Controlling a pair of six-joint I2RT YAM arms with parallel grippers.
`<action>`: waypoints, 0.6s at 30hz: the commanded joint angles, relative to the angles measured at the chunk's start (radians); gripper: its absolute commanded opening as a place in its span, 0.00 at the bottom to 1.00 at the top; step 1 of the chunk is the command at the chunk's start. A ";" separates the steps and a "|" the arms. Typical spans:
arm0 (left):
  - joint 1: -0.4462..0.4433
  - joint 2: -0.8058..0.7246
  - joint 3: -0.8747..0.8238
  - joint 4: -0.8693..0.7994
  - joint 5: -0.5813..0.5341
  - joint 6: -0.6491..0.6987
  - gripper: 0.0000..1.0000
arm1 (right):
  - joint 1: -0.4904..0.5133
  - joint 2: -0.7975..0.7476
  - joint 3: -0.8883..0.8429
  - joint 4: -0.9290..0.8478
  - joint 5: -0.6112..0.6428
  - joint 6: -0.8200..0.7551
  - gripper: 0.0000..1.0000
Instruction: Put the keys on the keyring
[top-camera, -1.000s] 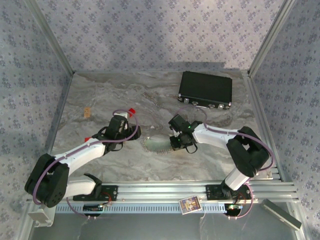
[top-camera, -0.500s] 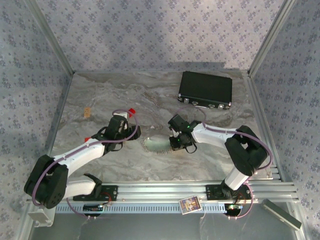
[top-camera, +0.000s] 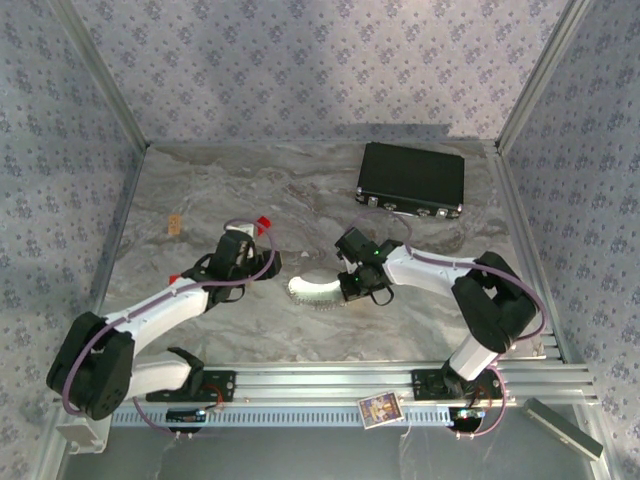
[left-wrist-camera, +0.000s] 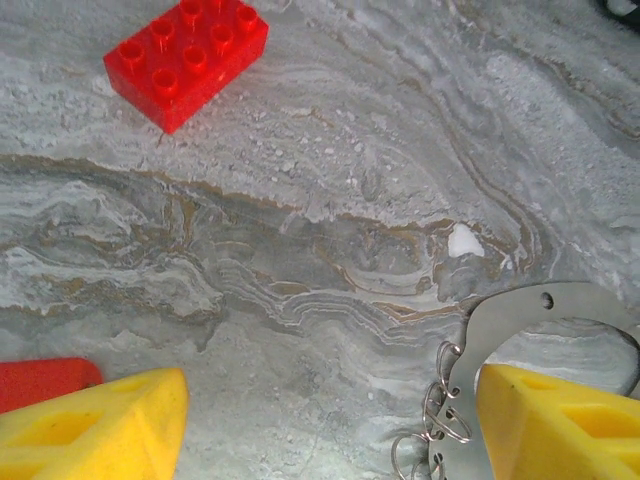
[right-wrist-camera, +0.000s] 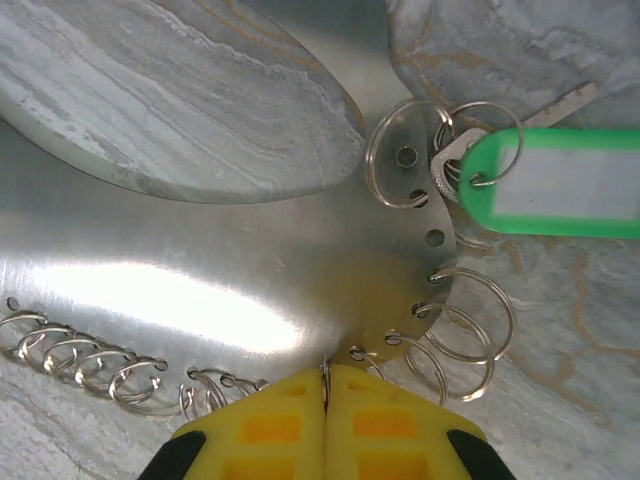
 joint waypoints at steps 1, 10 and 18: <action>-0.005 -0.064 -0.015 0.018 -0.021 0.037 0.75 | 0.034 -0.078 0.037 -0.029 0.106 -0.068 0.00; -0.013 -0.242 -0.036 0.092 0.013 0.209 0.71 | 0.078 -0.289 -0.024 0.205 0.175 -0.294 0.00; -0.036 -0.361 -0.021 0.127 0.130 0.443 0.64 | 0.067 -0.435 -0.127 0.493 -0.027 -0.566 0.00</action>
